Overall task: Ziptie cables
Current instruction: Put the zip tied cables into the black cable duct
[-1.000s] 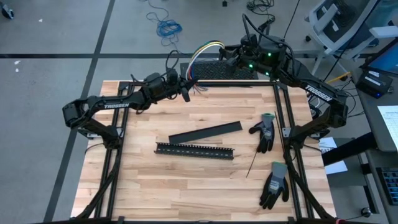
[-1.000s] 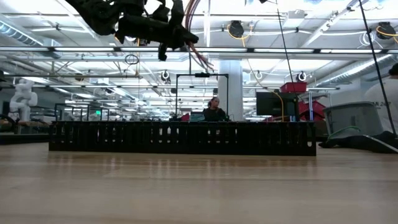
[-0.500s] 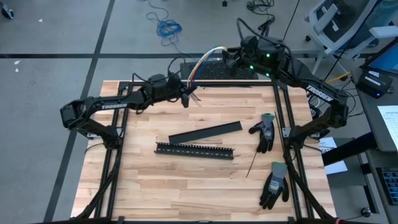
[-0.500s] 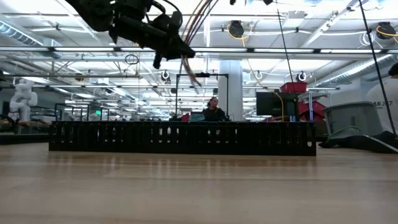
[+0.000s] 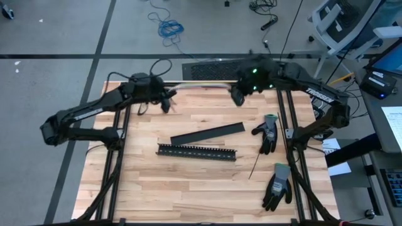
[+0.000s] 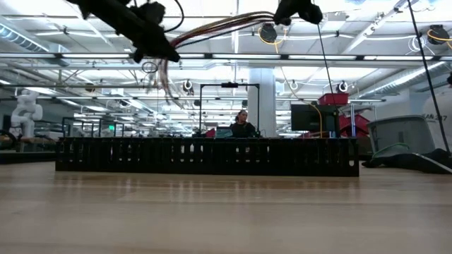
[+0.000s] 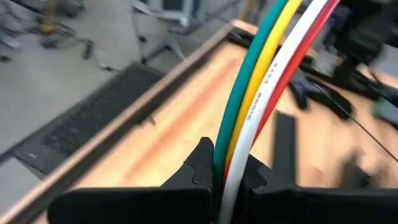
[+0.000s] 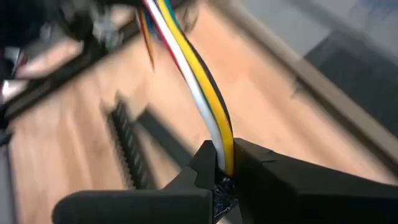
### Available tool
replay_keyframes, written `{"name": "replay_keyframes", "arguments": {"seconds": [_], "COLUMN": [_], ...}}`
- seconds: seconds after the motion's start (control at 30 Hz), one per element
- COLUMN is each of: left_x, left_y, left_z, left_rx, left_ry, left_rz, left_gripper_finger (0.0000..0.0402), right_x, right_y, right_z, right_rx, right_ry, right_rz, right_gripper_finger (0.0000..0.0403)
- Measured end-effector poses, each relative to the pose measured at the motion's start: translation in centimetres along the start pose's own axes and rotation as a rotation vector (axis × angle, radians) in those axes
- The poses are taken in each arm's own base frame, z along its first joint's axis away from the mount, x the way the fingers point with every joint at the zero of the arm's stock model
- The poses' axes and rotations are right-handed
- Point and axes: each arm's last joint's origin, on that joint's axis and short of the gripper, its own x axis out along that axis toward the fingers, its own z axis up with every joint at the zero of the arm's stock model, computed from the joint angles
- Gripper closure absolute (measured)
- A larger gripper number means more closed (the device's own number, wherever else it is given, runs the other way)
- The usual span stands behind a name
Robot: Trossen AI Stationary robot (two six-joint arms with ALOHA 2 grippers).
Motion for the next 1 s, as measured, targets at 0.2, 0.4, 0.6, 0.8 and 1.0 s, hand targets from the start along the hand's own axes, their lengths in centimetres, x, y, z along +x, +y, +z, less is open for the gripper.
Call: {"name": "replay_keyframes", "arguments": {"seconds": [0.2,0.4,0.6,0.8,1.0], "left_x": [-2.1,-3.5,-3.0,-0.9,1.9], "left_y": [-1.1,-2.2,-3.5,-4.6,-6.0], "left_z": [-1.6,-3.6,-4.5,-5.4,-7.0], "left_rx": [-0.018,-0.041,-0.011,0.042,0.091], "left_ry": [0.153,0.352,0.454,0.557,0.697], "left_rz": [-0.096,-0.193,-0.256,-0.295,-0.302], "left_gripper_finger": [0.0386,0.0386,0.0386,0.0387,0.0387], "right_x": [3.8,7.5,10.5,12.7,14.0], "right_y": [3.5,7.4,10.9,12.9,13.0], "right_z": [-2.4,-4.8,-7.6,-10.2,-11.3], "right_rx": [-0.037,-0.11,-0.143,-0.169,-0.154], "right_ry": [0.236,0.393,0.543,0.66,0.725], "right_rz": [0.076,0.107,0.129,0.074,0.011], "right_gripper_finger": [0.0394,0.0394,0.0394,0.0394,0.0394]}}
